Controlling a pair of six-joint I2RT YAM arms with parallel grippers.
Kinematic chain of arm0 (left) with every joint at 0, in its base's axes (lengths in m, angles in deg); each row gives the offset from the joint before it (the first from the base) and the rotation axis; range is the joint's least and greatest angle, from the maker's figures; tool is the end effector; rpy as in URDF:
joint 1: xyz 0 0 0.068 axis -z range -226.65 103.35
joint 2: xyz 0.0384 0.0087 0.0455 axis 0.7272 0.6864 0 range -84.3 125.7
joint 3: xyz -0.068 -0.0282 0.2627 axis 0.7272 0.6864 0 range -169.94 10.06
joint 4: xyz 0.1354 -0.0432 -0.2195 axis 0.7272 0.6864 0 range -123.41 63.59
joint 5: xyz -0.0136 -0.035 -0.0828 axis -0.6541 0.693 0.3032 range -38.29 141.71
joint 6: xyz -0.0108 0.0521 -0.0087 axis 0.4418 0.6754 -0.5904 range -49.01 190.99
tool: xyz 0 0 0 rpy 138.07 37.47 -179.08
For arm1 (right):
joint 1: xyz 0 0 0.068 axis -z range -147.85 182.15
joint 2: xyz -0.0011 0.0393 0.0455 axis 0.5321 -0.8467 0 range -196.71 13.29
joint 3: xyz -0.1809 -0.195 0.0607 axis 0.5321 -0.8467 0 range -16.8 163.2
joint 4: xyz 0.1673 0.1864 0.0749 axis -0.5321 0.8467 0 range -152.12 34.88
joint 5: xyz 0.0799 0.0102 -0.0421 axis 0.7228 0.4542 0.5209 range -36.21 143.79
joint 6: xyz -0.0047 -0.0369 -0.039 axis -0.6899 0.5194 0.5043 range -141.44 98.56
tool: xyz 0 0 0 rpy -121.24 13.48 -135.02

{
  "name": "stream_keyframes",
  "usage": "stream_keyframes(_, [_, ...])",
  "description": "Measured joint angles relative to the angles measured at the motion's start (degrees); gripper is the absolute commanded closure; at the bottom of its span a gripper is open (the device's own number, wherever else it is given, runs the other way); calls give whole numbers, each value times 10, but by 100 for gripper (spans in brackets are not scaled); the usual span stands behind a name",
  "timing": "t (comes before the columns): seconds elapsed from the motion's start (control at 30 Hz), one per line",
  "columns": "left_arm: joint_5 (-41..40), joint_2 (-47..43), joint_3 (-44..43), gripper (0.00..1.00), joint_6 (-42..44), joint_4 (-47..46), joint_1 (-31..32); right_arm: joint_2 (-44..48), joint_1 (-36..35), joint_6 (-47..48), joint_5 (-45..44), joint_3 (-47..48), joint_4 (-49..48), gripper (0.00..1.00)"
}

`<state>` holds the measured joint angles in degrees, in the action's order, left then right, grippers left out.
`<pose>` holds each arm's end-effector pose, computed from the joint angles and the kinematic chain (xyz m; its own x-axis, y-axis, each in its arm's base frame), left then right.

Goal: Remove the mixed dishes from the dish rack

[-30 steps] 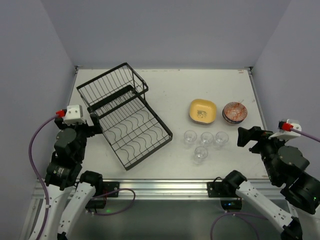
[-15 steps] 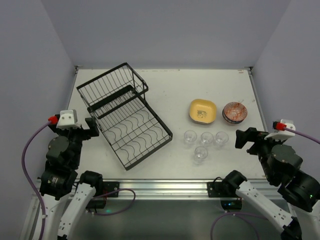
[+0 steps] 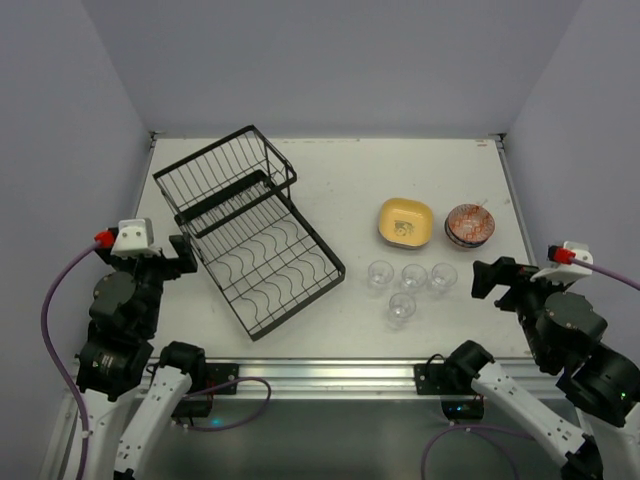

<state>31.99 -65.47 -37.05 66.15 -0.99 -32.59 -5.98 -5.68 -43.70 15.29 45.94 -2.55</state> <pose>0.0657 -0.0041 0.3599 -0.0616 -0.0664 -0.9959 -0.1033 0.9929 -0.0598 0.0177 -0.0144 0.3845 -0.2055 0.2157 -0.9546 0.0759 0.9760 0.2042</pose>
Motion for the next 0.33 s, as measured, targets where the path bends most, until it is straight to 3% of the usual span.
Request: stream_keyframes(0.33, [9,13,-5,0,0,0,0,2,0,-2,0,-4,0,1])
